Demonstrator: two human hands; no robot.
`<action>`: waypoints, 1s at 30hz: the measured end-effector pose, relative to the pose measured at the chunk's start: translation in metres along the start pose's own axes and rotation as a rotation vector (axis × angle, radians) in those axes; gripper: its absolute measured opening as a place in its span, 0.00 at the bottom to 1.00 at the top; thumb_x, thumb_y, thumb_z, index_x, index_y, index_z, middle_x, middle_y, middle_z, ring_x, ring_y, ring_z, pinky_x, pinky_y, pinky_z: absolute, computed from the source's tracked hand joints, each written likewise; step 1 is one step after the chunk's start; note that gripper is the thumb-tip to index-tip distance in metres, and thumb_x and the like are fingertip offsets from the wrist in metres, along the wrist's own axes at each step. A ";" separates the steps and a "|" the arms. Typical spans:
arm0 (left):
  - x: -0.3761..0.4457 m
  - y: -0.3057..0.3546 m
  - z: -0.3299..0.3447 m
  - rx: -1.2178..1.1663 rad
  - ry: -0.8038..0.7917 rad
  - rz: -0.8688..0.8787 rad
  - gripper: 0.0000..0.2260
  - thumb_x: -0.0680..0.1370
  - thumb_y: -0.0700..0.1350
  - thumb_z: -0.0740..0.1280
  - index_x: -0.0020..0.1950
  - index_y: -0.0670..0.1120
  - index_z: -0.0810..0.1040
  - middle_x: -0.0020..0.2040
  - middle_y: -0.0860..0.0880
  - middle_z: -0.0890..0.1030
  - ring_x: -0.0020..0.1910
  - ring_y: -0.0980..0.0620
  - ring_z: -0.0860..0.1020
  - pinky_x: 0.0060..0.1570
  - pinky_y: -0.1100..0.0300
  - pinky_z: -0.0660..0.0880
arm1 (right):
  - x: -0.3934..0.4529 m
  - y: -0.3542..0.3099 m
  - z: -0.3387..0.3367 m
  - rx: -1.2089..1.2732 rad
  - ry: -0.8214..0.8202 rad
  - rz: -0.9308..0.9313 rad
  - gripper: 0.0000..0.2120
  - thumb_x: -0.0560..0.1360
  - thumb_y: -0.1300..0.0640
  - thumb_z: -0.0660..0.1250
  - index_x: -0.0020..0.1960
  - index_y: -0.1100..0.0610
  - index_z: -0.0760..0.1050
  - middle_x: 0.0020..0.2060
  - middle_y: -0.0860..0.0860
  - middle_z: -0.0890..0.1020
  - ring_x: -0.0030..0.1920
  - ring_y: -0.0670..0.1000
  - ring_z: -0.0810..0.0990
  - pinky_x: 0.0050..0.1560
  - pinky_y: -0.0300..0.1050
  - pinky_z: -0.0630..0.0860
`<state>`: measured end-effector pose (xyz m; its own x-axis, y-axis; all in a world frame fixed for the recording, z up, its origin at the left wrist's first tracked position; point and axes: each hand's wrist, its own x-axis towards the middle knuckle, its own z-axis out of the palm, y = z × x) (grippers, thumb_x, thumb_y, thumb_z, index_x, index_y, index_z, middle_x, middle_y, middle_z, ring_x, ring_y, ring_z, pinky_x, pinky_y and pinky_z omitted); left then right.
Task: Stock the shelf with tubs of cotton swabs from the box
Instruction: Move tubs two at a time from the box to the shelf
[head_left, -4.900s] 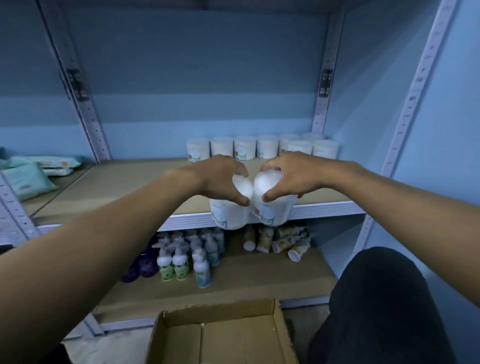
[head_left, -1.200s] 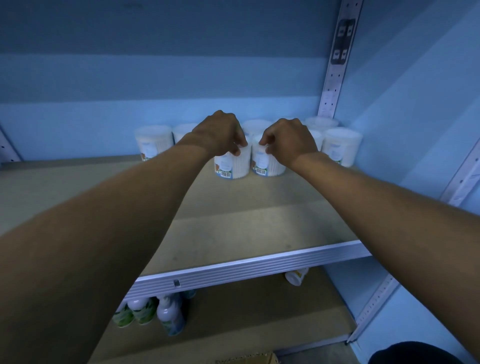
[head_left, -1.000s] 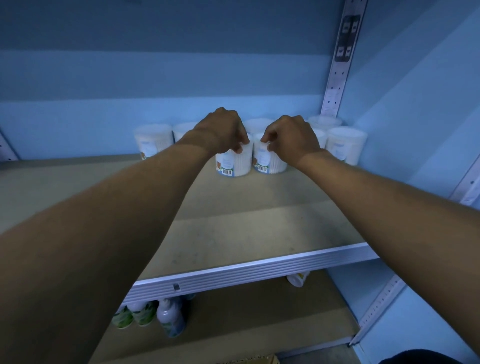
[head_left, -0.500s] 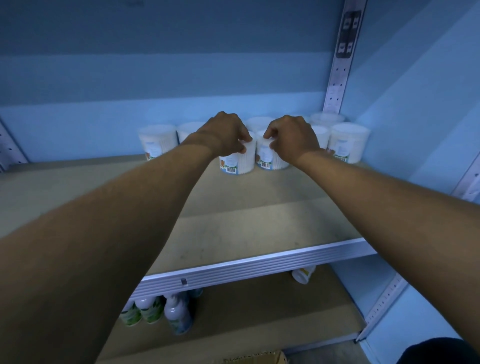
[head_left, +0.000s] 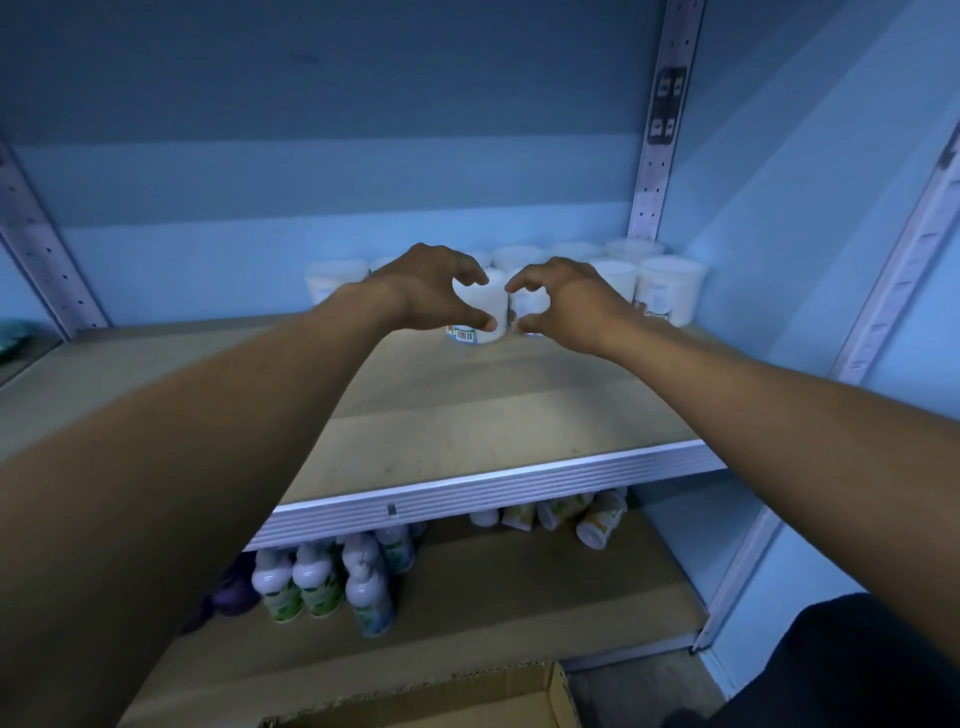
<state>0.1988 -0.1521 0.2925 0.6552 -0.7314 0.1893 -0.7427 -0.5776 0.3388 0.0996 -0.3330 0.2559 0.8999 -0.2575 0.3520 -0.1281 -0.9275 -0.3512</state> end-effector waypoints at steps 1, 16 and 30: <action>-0.009 0.000 -0.002 0.003 -0.006 0.001 0.28 0.66 0.63 0.76 0.64 0.58 0.77 0.63 0.58 0.76 0.57 0.55 0.75 0.61 0.54 0.74 | -0.009 -0.007 -0.003 0.009 0.005 -0.018 0.23 0.72 0.50 0.77 0.66 0.48 0.78 0.61 0.52 0.77 0.63 0.52 0.75 0.58 0.41 0.69; -0.176 -0.026 -0.005 0.138 -0.068 0.104 0.22 0.68 0.63 0.74 0.57 0.52 0.81 0.51 0.56 0.82 0.40 0.63 0.76 0.49 0.61 0.73 | -0.134 -0.086 0.001 0.099 -0.113 -0.128 0.22 0.70 0.50 0.79 0.62 0.48 0.80 0.56 0.49 0.81 0.48 0.49 0.80 0.54 0.46 0.77; -0.268 -0.067 0.033 0.030 -0.179 0.029 0.18 0.68 0.61 0.75 0.52 0.54 0.81 0.47 0.57 0.83 0.45 0.62 0.79 0.51 0.61 0.76 | -0.192 -0.121 0.064 0.192 -0.263 -0.168 0.17 0.70 0.51 0.79 0.58 0.49 0.82 0.51 0.47 0.82 0.46 0.40 0.80 0.50 0.41 0.76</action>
<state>0.0686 0.0707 0.1883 0.6003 -0.7992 0.0304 -0.7664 -0.5640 0.3074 -0.0306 -0.1537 0.1755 0.9813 -0.0044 0.1925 0.0888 -0.8767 -0.4728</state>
